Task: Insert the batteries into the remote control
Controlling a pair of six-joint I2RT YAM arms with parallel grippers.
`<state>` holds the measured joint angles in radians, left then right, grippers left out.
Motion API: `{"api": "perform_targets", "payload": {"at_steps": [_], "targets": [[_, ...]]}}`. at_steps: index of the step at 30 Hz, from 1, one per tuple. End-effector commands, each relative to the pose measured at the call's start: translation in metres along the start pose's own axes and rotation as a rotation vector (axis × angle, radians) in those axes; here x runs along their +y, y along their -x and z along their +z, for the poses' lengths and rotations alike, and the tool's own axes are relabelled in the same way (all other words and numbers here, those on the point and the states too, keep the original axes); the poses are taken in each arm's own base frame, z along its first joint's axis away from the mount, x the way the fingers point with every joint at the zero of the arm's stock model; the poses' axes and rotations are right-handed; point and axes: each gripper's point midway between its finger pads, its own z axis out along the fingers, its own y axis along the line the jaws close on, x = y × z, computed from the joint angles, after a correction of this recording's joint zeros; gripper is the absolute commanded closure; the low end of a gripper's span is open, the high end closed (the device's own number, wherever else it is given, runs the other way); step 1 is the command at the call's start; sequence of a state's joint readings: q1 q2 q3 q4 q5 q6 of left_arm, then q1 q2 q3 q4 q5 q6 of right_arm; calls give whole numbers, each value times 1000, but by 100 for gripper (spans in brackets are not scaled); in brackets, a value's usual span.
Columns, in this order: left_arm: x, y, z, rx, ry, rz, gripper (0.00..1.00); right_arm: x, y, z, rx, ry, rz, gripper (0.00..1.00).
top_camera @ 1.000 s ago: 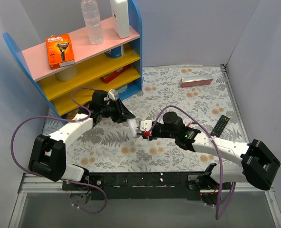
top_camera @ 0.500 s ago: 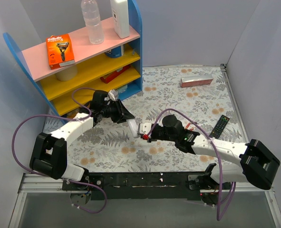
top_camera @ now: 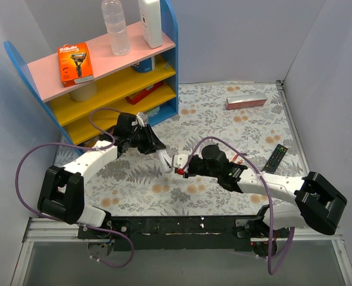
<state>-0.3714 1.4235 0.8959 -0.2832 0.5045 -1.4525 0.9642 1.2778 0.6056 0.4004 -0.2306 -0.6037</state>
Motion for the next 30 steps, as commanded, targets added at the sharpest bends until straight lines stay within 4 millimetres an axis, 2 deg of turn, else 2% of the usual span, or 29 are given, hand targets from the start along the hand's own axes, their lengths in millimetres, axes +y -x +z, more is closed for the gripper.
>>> {"api": "perform_targets", "payload": {"at_steps": [1, 10, 18, 23, 24, 26, 27, 28, 29, 30], "targets": [[5, 4, 11, -41, 5, 2, 100, -6, -4, 5, -18, -40, -17, 71], [27, 14, 43, -82, 21, -64, 100, 10, -30, 14, 19, -14, 44, 70], [49, 15, 59, -89, 98, -22, 100, 8, -52, 13, 75, -101, 176, 70], [61, 9, 53, -94, 140, 6, 100, -2, -57, 0, 87, -190, 371, 66], [64, 8, 50, -103, 149, 11, 100, -5, -55, -6, 86, -222, 466, 63], [58, 9, 40, -129, 135, 37, 100, -16, -59, -15, 106, -283, 564, 59], [58, 10, 37, -143, 134, 46, 100, -10, -67, -23, 163, -280, 637, 55], [53, 8, 29, -159, 116, 64, 100, -21, -60, -25, 163, -302, 684, 54], [50, 8, 24, -171, 105, 80, 100, -26, -64, -31, 191, -337, 718, 52], [49, 7, 20, -181, 97, 88, 100, -22, -69, -39, 246, -344, 777, 50]]}}
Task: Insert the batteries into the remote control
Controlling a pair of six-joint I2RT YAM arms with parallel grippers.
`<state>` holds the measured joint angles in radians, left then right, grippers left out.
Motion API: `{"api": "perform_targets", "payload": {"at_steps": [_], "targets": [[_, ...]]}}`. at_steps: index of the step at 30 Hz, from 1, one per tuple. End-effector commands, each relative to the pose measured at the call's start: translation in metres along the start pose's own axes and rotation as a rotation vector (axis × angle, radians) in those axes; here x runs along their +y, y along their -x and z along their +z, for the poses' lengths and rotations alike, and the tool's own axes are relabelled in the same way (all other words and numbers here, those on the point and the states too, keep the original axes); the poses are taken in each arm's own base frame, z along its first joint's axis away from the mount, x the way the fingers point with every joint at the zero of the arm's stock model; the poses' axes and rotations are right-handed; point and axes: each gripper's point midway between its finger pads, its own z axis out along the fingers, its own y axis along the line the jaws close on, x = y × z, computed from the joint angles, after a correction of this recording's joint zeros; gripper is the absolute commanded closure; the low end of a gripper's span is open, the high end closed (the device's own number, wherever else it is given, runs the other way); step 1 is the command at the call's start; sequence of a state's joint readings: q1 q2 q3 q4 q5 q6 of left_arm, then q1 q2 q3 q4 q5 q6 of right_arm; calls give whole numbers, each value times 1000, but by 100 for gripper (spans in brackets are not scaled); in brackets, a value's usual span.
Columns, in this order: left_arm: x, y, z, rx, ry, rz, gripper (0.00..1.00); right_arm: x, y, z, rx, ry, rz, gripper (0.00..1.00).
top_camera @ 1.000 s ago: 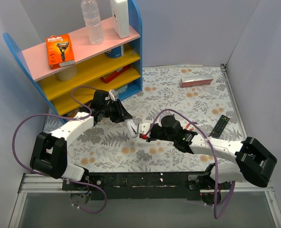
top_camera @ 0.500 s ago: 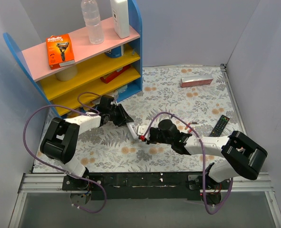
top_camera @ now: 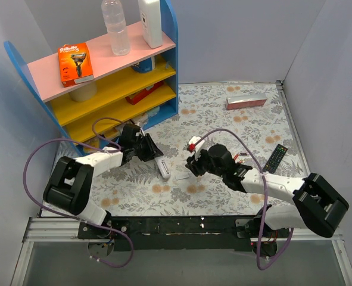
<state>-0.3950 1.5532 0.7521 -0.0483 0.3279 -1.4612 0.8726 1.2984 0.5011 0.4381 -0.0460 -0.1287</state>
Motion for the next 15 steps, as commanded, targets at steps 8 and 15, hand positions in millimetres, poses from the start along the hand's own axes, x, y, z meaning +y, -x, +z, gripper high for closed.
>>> {"api": "perform_targets", "payload": {"at_steps": [8, 15], "targets": [[-48, 5, -94, -277, -264, 197, 100, -39, 33, -53, 114, -236, 336, 7], [-63, 8, -156, -503, -387, 279, 100, -50, 36, -76, 213, -307, 467, 2]]}}
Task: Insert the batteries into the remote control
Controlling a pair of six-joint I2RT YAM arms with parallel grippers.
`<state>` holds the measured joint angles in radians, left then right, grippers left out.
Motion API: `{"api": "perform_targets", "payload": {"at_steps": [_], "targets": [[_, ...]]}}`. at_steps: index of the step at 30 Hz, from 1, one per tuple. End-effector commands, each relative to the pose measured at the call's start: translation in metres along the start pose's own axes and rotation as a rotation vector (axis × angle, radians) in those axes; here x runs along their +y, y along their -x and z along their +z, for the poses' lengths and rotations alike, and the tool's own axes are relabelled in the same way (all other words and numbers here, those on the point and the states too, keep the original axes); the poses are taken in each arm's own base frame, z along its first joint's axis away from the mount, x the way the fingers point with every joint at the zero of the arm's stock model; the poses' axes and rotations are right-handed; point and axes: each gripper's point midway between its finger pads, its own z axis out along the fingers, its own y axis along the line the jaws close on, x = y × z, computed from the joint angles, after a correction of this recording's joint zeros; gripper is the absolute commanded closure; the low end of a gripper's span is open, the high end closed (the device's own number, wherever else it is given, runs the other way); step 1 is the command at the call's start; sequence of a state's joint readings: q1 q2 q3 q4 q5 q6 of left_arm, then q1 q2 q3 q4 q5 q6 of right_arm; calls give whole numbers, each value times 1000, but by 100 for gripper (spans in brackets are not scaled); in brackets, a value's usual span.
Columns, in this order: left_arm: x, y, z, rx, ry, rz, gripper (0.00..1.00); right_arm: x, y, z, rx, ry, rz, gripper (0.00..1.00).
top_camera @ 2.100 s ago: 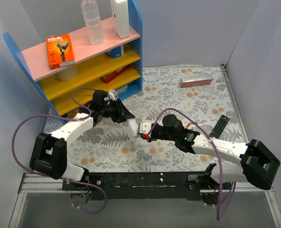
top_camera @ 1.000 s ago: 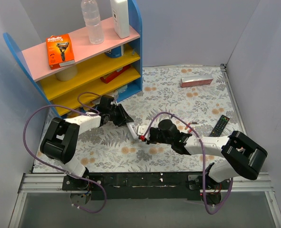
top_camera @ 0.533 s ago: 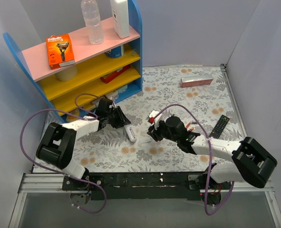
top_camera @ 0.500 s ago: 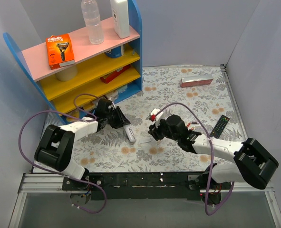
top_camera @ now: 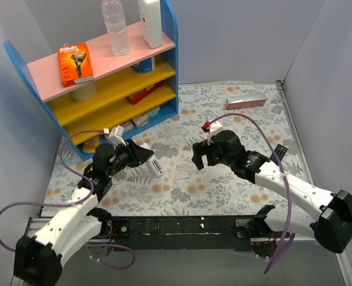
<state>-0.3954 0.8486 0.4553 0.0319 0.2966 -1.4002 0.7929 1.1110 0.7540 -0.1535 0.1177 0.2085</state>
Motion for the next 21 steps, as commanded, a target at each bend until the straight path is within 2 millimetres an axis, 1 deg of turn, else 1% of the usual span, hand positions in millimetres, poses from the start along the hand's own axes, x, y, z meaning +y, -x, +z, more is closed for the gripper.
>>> {"api": "perform_targets", "payload": {"at_steps": [1, 2, 3, 4, 5, 6, 7, 8, 9, 11, 12, 14, 15, 17, 18, 20, 21], "targets": [[-22, 25, -30, -171, -81, 99, 100, -16, 6, -17, 86, -90, 97, 2], [-26, 28, -36, -195, -94, 111, 100, -21, 6, -18, 104, -115, 113, 2], [-25, 28, -40, -207, -92, 119, 100, -32, -5, -18, 169, -156, 148, 2], [-31, 35, -50, -252, -110, 130, 100, -35, 6, -19, 163, -171, 171, 2], [-33, 39, -55, -279, -112, 134, 100, -41, 2, -17, 195, -198, 198, 2], [-25, 36, -57, -275, -71, 123, 100, -51, -1, -19, 221, -234, 248, 2], [-30, 40, -65, -307, -88, 128, 100, -54, 5, -20, 217, -250, 278, 2], [-31, 42, -68, -319, -87, 138, 100, -59, 1, -17, 247, -271, 303, 2], [-29, 40, -71, -320, -81, 146, 100, -69, -4, -19, 274, -307, 338, 4], [-32, 42, -78, -339, -91, 165, 100, -77, -9, -15, 300, -356, 407, 6], [-31, 41, -79, -334, -88, 191, 100, -85, -11, -14, 309, -384, 441, 9], [-34, 37, -80, -317, -101, 222, 100, -95, -25, -13, 358, -444, 512, 14], [-32, 35, -80, -307, -99, 241, 100, -104, -28, -13, 363, -475, 544, 19], [-30, 30, -77, -284, -100, 248, 100, -114, -35, -11, 367, -519, 606, 24], [-33, 31, -77, -288, -114, 256, 100, -123, -36, -11, 360, -544, 635, 29], [-35, 28, -76, -282, -140, 267, 100, -134, -38, -6, 338, -574, 669, 33], [-38, 30, -78, -295, -155, 272, 100, -141, -45, -7, 338, -605, 685, 39]]}}
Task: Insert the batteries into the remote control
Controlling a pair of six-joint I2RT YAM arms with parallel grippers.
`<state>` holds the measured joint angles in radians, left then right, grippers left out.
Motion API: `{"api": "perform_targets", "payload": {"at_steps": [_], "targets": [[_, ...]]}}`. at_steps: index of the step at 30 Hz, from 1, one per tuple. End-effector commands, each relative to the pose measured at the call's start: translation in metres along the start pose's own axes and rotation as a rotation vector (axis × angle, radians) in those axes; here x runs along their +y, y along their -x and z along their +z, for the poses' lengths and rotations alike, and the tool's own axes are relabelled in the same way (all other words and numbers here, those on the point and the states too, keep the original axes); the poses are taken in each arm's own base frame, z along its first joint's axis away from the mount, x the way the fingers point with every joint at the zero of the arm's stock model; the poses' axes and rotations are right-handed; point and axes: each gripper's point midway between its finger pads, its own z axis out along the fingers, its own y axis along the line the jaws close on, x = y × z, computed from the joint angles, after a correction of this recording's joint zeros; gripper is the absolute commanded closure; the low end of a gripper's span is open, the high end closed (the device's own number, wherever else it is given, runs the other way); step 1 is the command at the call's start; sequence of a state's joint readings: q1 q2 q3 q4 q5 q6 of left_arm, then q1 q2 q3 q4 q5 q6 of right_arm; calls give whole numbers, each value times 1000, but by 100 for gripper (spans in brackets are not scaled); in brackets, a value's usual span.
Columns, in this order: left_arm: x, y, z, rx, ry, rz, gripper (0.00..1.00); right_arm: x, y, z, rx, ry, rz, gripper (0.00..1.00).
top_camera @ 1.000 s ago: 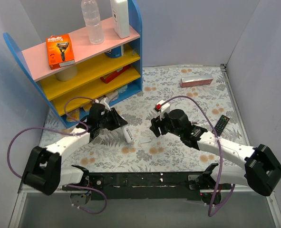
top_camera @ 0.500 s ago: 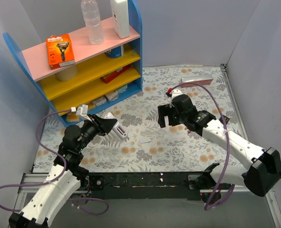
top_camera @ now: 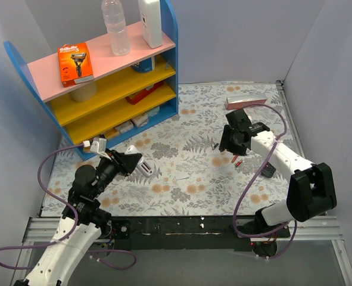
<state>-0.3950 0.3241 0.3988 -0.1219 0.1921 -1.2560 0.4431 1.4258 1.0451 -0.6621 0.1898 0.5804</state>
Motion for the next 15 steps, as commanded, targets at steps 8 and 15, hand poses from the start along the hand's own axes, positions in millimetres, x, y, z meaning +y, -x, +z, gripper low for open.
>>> {"api": "perform_targets", "payload": {"at_steps": [8, 15], "targets": [[-2, -5, 2, 21, -36, 63, 100, -48, 18, 41, -16, -161, 235, 53], [0, -7, 3, 29, -31, 61, 100, -58, 21, 58, 6, -198, 254, 58]]}}
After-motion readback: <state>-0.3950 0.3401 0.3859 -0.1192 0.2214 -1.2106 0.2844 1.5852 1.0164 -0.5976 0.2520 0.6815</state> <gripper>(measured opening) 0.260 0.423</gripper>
